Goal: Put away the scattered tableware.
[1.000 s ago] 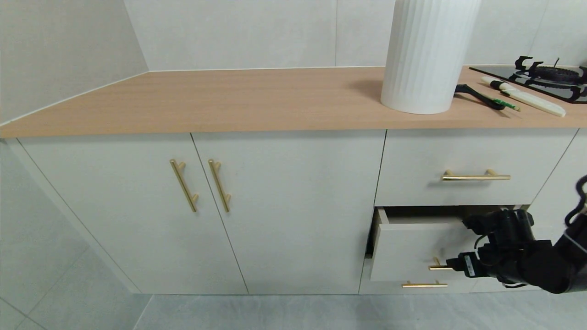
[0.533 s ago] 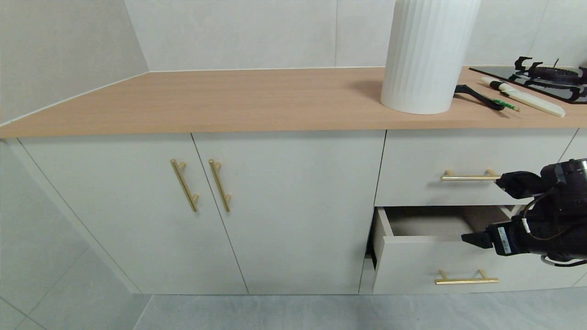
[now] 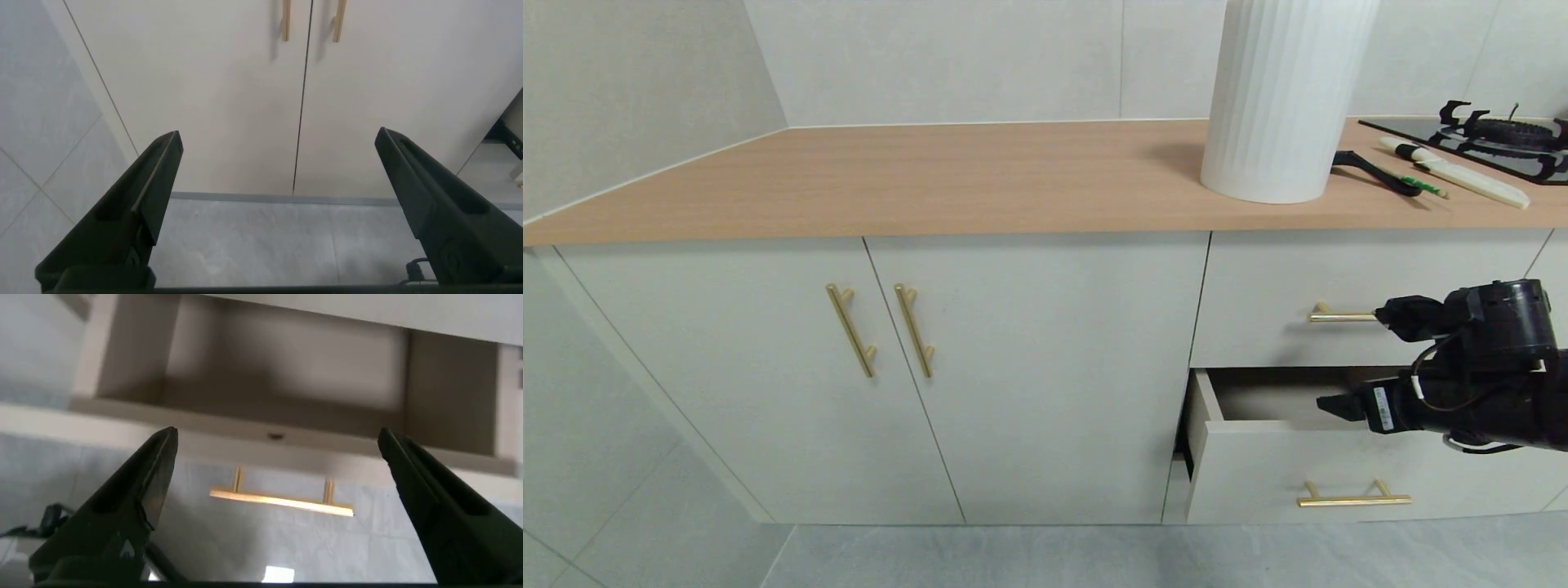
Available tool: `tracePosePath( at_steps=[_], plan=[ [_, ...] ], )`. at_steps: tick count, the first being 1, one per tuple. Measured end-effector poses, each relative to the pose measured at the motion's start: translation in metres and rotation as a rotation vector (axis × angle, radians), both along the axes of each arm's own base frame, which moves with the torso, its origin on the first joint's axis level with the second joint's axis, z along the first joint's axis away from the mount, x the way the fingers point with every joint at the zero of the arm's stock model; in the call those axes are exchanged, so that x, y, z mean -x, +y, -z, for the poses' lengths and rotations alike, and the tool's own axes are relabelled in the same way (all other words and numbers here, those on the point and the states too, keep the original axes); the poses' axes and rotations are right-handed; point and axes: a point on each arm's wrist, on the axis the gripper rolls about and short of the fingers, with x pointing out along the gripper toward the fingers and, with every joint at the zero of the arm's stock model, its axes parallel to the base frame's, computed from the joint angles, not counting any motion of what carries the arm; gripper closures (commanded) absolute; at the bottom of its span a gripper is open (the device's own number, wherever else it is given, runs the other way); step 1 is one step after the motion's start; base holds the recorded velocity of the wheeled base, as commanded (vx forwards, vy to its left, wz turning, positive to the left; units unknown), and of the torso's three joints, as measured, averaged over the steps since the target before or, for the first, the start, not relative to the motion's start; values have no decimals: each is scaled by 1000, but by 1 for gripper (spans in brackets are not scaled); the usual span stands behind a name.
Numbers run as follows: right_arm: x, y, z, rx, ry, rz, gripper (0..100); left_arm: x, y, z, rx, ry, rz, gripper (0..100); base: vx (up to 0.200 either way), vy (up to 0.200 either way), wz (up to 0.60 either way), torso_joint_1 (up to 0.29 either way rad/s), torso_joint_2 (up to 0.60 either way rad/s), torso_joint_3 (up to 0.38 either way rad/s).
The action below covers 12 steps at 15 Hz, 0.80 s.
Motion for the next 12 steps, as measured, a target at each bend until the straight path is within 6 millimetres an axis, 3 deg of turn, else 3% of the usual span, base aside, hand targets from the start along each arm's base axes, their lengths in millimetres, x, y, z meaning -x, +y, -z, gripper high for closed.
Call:
tracePosePath(
  at_steps=[9,12],
  plan=[
    [-31,1,32,-35,-41,97,0,0,0,0,0,0,0,0,0,0,0,0,0,0],
    [-32,1,41,-33,-19,108,0,0,0,0,0,0,0,0,0,0,0,0,0,0]
  ],
)
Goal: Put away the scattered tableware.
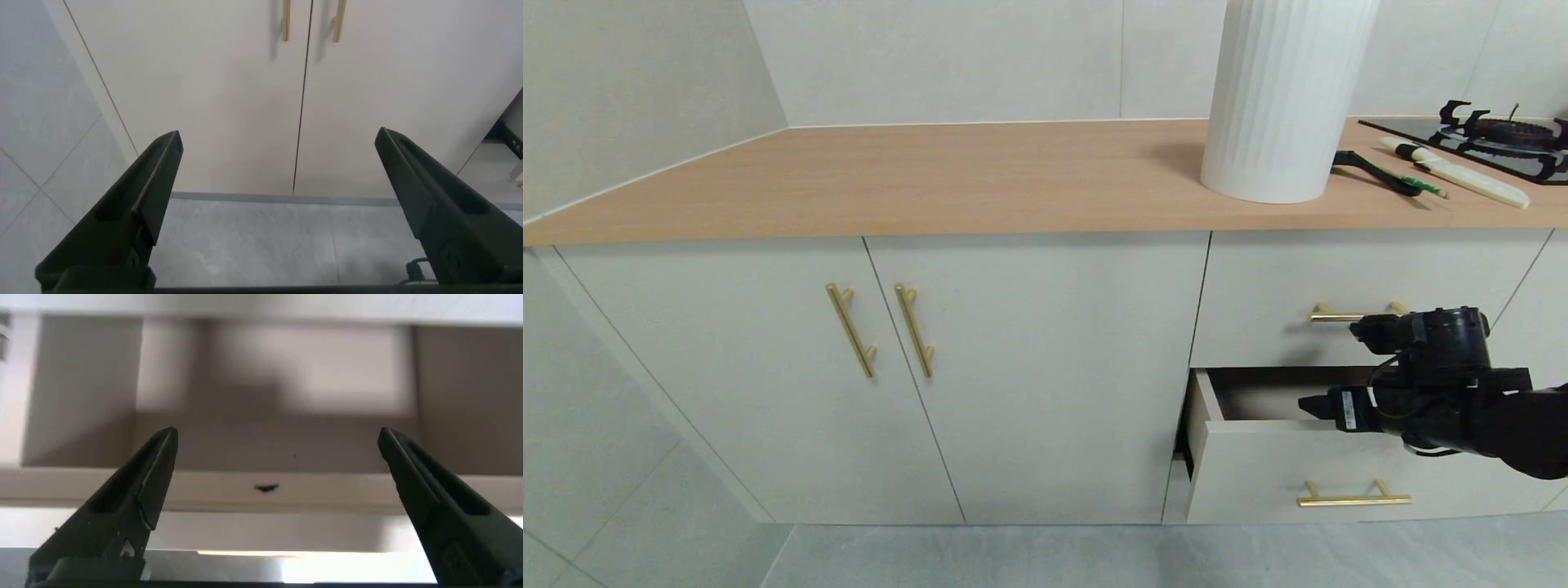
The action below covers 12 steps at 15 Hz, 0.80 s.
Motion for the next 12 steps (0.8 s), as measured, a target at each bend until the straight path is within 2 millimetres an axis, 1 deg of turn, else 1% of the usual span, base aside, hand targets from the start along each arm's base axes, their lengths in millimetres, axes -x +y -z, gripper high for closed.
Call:
tracePosePath(
  at_steps=[5,9,12],
  plan=[
    [9,-1,3,27,49,-15,0,0,0,0,0,0,0,0,0,0,0,0,0,0],
    [18,-2,2,38,128,-19,0,0,0,0,0,0,0,0,0,0,0,0,0,0],
    [29,-3,2,66,211,-39,0,0,0,0,0,0,0,0,0,0,0,0,0,0]
  ],
)
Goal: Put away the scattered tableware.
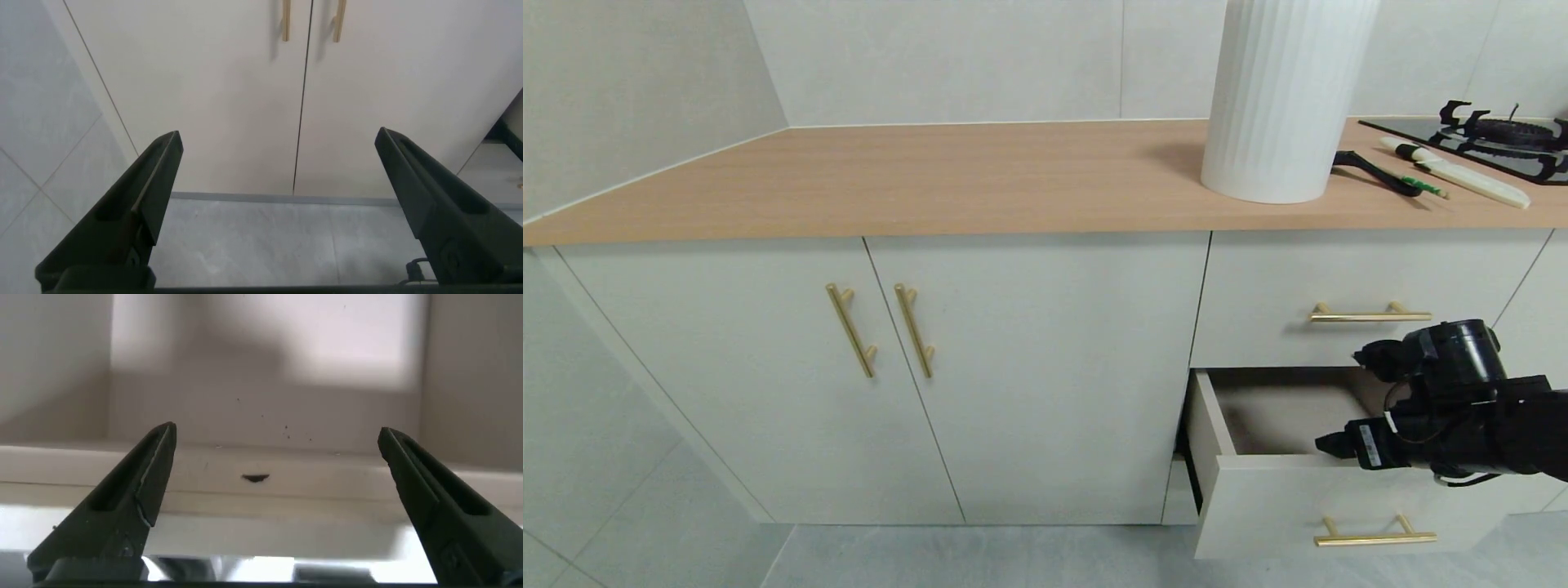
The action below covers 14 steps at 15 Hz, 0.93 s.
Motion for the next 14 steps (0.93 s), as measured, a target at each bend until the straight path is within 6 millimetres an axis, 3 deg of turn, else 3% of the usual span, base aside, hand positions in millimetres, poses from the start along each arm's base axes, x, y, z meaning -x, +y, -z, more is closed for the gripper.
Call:
tracePosePath(
  at_steps=[5,8,14],
  plan=[
    [17,0,-5,23,147,-14,0,0,0,0,0,0,0,0,0,0,0,0,0,0],
    [31,2,-12,48,337,-20,0,0,0,0,0,0,0,0,0,0,0,0,0,0],
    [45,4,-19,71,488,-38,0,0,0,0,0,0,0,0,0,0,0,0,0,0]
  ],
)
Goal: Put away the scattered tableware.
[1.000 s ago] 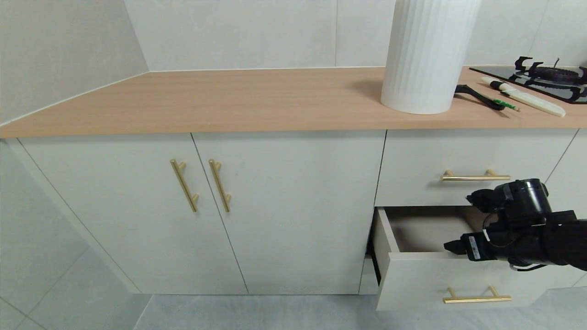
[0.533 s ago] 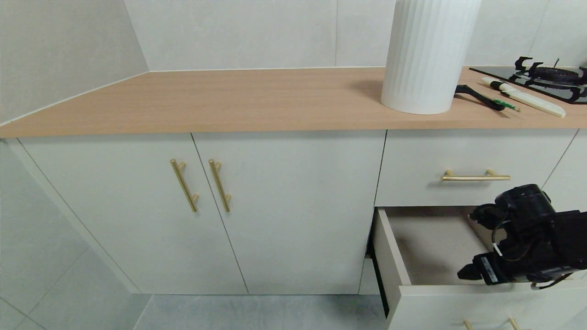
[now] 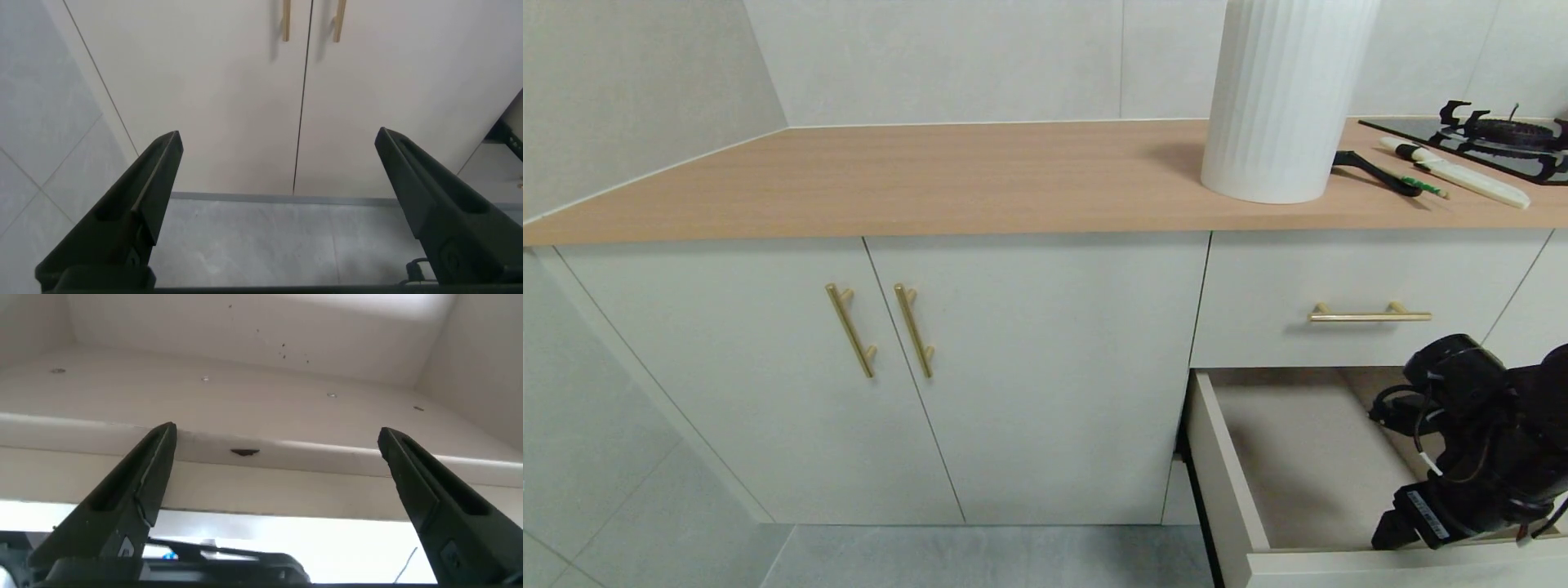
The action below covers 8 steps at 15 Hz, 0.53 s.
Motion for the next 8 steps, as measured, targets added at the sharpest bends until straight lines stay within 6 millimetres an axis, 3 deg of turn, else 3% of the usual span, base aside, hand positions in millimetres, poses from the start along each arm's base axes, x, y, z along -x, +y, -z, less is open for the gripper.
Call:
tracePosePath(
  at_steps=[8],
  plan=[
    [28,5,14,64,171,-40,0,0,0,0,0,0,0,0,0,0,0,0,0,0]
  ],
)
